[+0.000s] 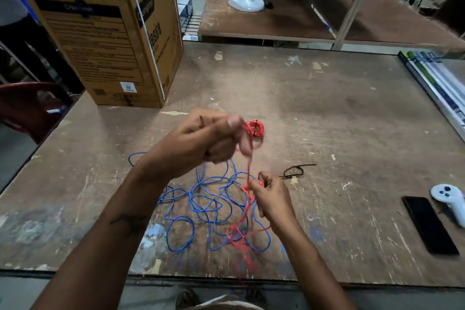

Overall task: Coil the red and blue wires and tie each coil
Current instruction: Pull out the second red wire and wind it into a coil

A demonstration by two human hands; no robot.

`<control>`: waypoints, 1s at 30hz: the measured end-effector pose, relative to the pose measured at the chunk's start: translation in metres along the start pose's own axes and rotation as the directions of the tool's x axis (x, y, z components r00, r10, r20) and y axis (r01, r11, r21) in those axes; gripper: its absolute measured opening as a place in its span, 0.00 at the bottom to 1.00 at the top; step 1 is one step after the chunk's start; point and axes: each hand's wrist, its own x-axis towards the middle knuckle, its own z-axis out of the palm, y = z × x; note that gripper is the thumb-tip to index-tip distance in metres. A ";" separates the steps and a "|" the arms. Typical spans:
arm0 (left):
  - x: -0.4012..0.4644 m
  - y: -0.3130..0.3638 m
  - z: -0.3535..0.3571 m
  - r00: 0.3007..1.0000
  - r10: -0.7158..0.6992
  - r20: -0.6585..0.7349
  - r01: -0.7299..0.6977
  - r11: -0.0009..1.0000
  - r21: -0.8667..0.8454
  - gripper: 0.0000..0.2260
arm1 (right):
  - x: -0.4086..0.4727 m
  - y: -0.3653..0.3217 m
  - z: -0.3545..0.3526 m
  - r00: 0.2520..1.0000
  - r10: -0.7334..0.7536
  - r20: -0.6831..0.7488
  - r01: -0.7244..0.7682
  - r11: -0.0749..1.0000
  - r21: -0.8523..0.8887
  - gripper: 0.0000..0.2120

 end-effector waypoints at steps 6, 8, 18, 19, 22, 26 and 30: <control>0.012 -0.021 -0.017 0.930 0.072 -0.360 -0.089 0.996 -0.030 0.21 | -0.008 0.009 0.003 0.988 0.051 0.145 -0.071 0.989 0.131 0.08; 0.015 -0.031 -0.022 0.904 0.071 -0.422 -0.073 0.997 0.012 0.21 | -0.014 0.000 0.003 0.960 -0.014 0.279 -0.099 0.918 0.385 0.13; 0.019 -0.053 -0.031 0.760 0.022 -0.649 -0.015 1.000 0.017 0.25 | -0.024 -0.003 0.009 0.881 -0.241 0.407 -0.174 0.634 0.753 0.26; 0.017 -0.054 -0.034 0.730 0.027 -0.683 -0.036 0.999 0.002 0.25 | -0.027 -0.004 0.007 0.879 -0.255 0.402 -0.134 0.677 0.724 0.26; 0.015 -0.054 -0.042 0.648 0.035 -0.761 -0.074 0.997 -0.018 0.24 | -0.038 -0.004 0.007 0.856 -0.304 0.419 -0.065 0.740 0.670 0.28; 0.014 -0.058 -0.049 0.639 0.008 -0.769 -0.027 1.000 -0.012 0.26 | -0.049 -0.008 0.012 0.754 -0.393 0.526 -0.206 0.619 0.758 0.31; 0.009 -0.077 -0.049 0.640 -0.086 -0.764 0.054 0.996 -0.068 0.22 | -0.050 -0.014 0.012 0.780 -0.411 0.471 -0.111 0.650 0.751 0.27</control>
